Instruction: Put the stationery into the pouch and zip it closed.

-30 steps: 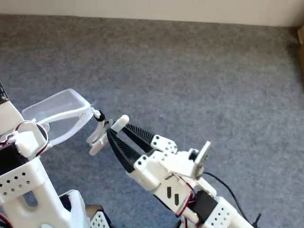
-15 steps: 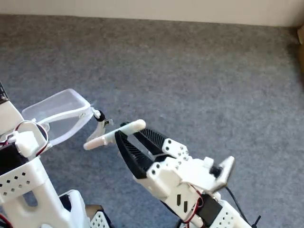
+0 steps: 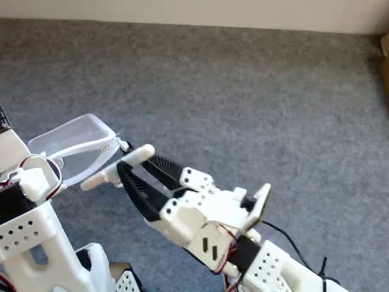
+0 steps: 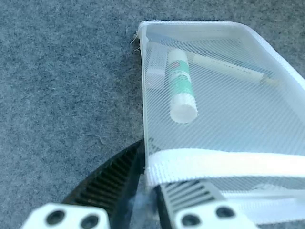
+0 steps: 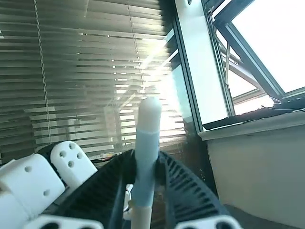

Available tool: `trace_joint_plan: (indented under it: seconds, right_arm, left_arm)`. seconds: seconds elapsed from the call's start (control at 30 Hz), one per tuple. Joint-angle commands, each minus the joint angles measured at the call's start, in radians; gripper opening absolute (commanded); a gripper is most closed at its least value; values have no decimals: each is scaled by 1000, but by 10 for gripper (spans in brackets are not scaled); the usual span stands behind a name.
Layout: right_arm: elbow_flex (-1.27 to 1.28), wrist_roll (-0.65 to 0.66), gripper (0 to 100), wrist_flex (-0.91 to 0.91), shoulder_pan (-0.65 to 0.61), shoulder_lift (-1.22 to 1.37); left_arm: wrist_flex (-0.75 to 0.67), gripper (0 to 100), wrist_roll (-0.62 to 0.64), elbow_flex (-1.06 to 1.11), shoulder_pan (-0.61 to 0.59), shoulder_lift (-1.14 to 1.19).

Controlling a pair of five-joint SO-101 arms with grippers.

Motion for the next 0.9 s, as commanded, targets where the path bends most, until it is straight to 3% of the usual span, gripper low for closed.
trace_joint_plan:
  seconds: [0.0, 0.3, 0.5, 0.87]
  right_arm:
    - [-117, 0, 4, -102, -8, 165]
    - [-191, 3, 4, -314, -5, 467]
    - [-191, 169, 4, -483, -12, 636]
    - [-188, 176, 10, -656, -13, 871]
  left_arm:
    - [-15, 6, -6, 2, -10, 13]
    - [-18, 6, -6, 19, -8, 10]
    - [-37, 6, -5, 24, -8, 10]
    - [-37, 6, -5, 24, -8, 10]
